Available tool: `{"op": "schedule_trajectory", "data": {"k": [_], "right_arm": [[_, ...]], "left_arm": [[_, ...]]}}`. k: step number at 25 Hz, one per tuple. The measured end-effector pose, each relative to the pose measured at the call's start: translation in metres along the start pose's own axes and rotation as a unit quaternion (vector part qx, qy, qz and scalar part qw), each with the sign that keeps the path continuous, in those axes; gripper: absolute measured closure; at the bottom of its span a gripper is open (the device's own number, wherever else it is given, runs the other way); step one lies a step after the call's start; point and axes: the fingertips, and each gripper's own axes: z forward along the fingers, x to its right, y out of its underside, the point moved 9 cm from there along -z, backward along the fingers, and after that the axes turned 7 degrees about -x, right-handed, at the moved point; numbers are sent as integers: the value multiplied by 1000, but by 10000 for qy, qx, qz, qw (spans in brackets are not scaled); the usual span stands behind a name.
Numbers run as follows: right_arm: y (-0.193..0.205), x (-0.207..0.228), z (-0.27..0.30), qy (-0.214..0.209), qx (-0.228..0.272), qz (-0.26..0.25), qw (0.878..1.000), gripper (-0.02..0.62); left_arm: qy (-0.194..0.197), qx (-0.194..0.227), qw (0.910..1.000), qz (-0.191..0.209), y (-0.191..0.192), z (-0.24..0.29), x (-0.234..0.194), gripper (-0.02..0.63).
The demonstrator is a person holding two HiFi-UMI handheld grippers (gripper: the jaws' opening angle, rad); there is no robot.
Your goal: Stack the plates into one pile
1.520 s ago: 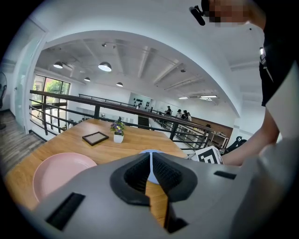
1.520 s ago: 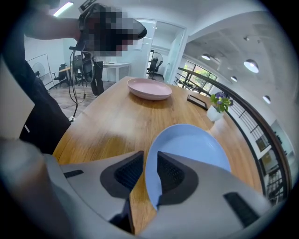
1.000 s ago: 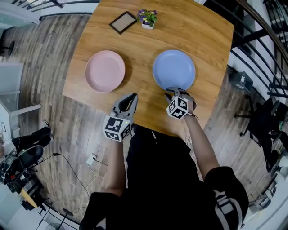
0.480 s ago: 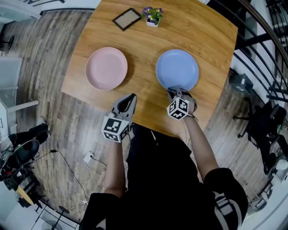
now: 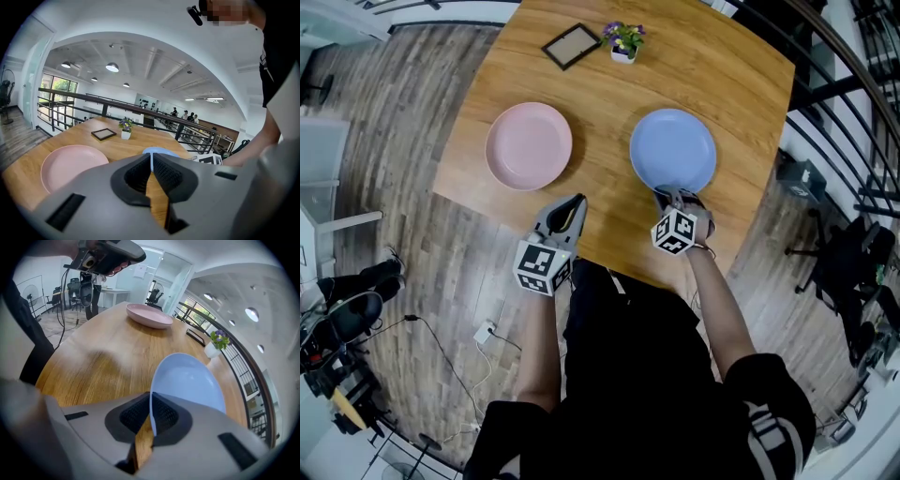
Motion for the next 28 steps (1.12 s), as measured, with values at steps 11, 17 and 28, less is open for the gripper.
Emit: {"op": "schedule_trajectory", "data": {"k": [11, 17, 28], "right_arm": [[-13, 9, -14, 137, -46, 306, 9994, 575], [-25, 2, -19, 225, 17, 270, 9994, 575], [-68, -9, -31, 381, 114, 175, 9991, 575]], "left_arm": [[-34, 101, 9999, 41, -8, -17, -10, 572], [-48, 117, 9999, 34, -9, -31, -17, 572], [32, 117, 9999, 106, -9, -59, -37, 572]]}}
